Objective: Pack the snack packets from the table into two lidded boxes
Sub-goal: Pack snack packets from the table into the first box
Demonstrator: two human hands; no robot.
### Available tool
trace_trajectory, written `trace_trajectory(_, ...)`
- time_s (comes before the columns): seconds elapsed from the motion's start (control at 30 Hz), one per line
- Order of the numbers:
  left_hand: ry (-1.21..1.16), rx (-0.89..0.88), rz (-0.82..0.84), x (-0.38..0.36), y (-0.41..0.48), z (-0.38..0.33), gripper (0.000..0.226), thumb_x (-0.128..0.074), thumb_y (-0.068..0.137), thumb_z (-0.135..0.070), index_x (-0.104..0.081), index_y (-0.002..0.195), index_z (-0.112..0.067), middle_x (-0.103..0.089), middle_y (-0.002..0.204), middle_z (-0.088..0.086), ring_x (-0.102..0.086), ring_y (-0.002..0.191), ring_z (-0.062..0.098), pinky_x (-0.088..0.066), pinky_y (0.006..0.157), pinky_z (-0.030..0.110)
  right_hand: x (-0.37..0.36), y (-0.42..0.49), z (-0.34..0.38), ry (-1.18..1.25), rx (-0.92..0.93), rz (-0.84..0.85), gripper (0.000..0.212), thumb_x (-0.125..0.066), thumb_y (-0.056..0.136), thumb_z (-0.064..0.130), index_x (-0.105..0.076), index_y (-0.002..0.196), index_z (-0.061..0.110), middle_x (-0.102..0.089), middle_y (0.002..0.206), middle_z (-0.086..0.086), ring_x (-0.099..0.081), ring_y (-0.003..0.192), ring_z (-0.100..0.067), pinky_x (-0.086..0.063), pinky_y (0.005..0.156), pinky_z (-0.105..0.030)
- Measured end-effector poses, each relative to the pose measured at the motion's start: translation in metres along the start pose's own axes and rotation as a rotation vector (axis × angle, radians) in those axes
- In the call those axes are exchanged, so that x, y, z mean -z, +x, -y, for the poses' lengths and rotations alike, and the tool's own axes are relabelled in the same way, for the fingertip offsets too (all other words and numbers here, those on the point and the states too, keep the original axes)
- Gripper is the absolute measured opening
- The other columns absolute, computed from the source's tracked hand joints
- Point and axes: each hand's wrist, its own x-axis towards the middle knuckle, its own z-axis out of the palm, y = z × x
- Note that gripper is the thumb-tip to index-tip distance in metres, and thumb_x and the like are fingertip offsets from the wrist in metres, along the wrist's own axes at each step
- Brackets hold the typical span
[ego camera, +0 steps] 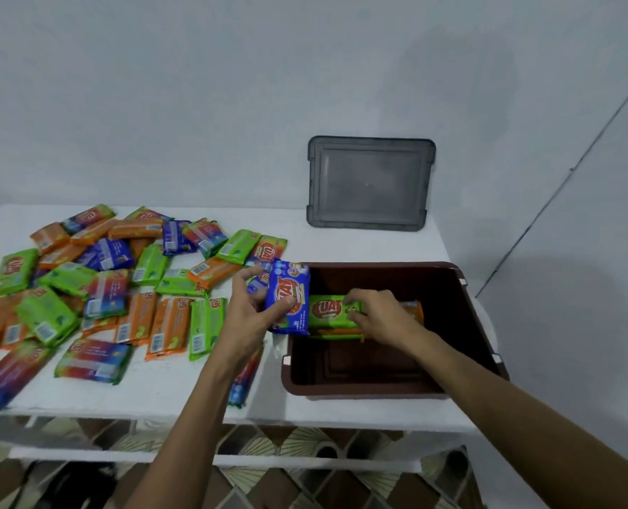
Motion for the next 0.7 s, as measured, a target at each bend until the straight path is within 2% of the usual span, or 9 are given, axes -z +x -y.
trace_trajectory(0.1,0.054,-0.014,0.034,0.000,0.001,-0.004,0.046,-0.070,0.083,-0.007,-0.046,0.123,-0.015,-0.071,0.107,0.014,-0.071,0.092,0.026,-0.060,0.069,0.035,-0.002,0.001,0.000,-0.175,0.024,-0.023,0.026,-0.057,0.092,0.025,-0.061,0.118,0.022,-0.069,0.098,-0.012,-0.065,0.095,-0.032,-0.049,0.078,-0.035)
trace_trajectory(0.17,0.128,-0.063,0.064,-0.002,0.002,-0.011,0.042,-0.070,0.084,-0.007,-0.055,0.122,-0.015,-0.069,0.108,0.012,-0.071,0.094,0.023,-0.061,0.072,0.037,0.008,0.000,0.004,-0.205,0.026,-0.117,0.026,-0.057,0.092,0.030,-0.060,0.117,0.025,-0.068,0.098,-0.008,-0.064,0.093,-0.030,-0.051,0.076,-0.037)
trace_trajectory(0.2,0.160,-0.089,0.084,-0.004,0.003,-0.015,0.040,-0.070,0.084,-0.007,-0.059,0.122,-0.015,-0.068,0.109,0.010,-0.071,0.093,0.020,-0.061,0.071,0.034,0.015,-0.002,0.007,-0.097,0.040,-0.176,0.024,-0.057,0.092,0.030,-0.060,0.116,0.025,-0.067,0.091,-0.004,-0.064,0.083,-0.024,-0.051,0.071,-0.034)
trace_trajectory(0.27,0.200,-0.117,0.156,-0.010,0.004,-0.025,0.037,-0.069,0.084,-0.005,-0.064,0.119,-0.016,-0.068,0.109,0.005,-0.071,0.090,0.013,-0.058,0.067,0.024,0.032,-0.009,0.019,0.410,0.050,-0.170,0.022,-0.058,0.095,0.025,-0.057,0.117,0.026,-0.068,0.082,0.000,-0.065,0.072,-0.010,-0.051,0.061,-0.029)
trace_trajectory(0.33,0.253,-0.121,0.249,-0.018,0.007,-0.033,0.038,-0.070,0.084,-0.006,-0.064,0.120,-0.018,-0.069,0.107,0.002,-0.071,0.090,0.010,-0.056,0.066,0.021,0.047,-0.018,0.029,0.880,0.047,0.004,0.031,-0.058,0.096,0.019,-0.052,0.126,0.025,-0.071,0.095,-0.009,-0.070,0.091,-0.014,-0.057,0.064,-0.028)
trace_trajectory(0.37,0.287,-0.133,0.283,-0.022,0.009,-0.034,0.041,-0.071,0.084,-0.008,-0.062,0.122,-0.019,-0.071,0.106,0.002,-0.071,0.092,0.010,-0.057,0.068,0.022,0.052,-0.023,0.031,0.954,0.052,0.071,0.035,-0.058,0.095,0.017,-0.051,0.128,0.025,-0.070,0.103,-0.012,-0.069,0.101,-0.018,-0.059,0.067,-0.030)
trace_trajectory(0.5,0.474,-0.266,0.226,-0.034,0.020,-0.027,0.041,-0.072,0.085,-0.019,-0.060,0.125,-0.022,-0.070,0.107,-0.004,-0.067,0.098,0.007,-0.058,0.077,0.026,0.061,-0.037,0.022,0.939,0.103,0.045,0.024,-0.058,0.094,0.012,-0.059,0.118,0.013,-0.067,0.114,-0.008,-0.066,0.110,-0.020,-0.061,0.073,-0.035)
trace_trajectory(0.6,0.708,-0.456,0.061,-0.032,0.022,-0.017,0.027,-0.067,0.089,-0.019,-0.065,0.116,-0.021,-0.065,0.107,-0.007,-0.059,0.098,0.006,-0.047,0.080,0.013,0.067,-0.046,-0.005,0.791,0.003,-0.084,0.013,-0.061,0.092,0.019,-0.066,0.104,0.015,-0.069,0.108,-0.005,-0.066,0.110,-0.019,-0.061,0.074,-0.040)
trace_trajectory(0.7,0.902,-0.570,-0.052,-0.022,0.025,0.001,0.023,-0.067,0.088,-0.016,-0.068,0.111,-0.015,-0.059,0.115,0.003,-0.052,0.110,0.016,-0.037,0.093,0.019,0.073,-0.049,-0.032,0.684,-0.096,-0.181,0.010,-0.061,0.093,0.017,-0.066,0.101,0.018,-0.068,0.106,-0.003,-0.066,0.107,-0.021,-0.061,0.069,-0.031)
